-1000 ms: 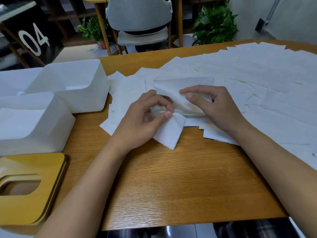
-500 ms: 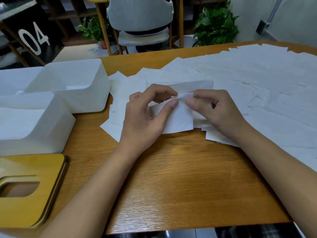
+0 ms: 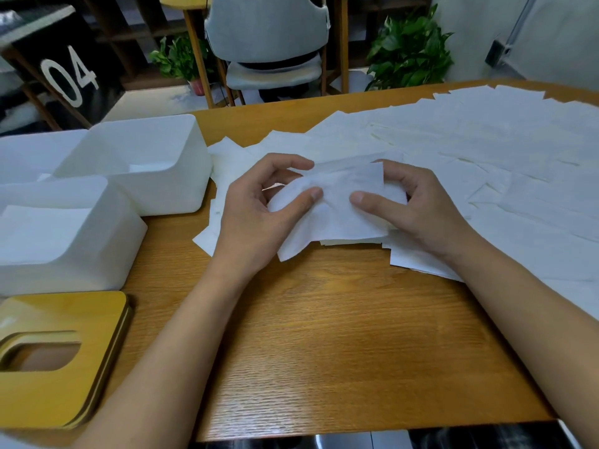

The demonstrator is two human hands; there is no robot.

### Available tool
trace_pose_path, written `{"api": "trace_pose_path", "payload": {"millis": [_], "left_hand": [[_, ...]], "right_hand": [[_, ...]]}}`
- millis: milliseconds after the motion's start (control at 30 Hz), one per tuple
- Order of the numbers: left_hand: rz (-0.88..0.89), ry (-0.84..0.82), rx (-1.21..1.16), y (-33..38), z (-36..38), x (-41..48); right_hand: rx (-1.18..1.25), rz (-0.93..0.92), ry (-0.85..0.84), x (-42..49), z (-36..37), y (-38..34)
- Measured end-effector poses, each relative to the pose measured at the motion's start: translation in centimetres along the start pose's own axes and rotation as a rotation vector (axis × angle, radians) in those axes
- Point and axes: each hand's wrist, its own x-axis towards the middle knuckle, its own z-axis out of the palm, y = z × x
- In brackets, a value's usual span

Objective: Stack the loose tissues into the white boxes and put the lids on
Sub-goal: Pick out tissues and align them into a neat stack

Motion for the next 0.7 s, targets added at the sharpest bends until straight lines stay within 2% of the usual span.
{"api": "trace_pose_path", "payload": {"millis": [267,700], "left_hand": [[-0.104,0.012,-0.056,0.08,0.15,0.13],[-0.107,-0.041,-0.024,0.48,0.59,-0.18]], "right_hand": [[-0.121,-0.044,-0.081,-0.19,0.53,-0.4],[-0.194,-0.025,-0.064,-0.21,0.91,-0.39]]}}
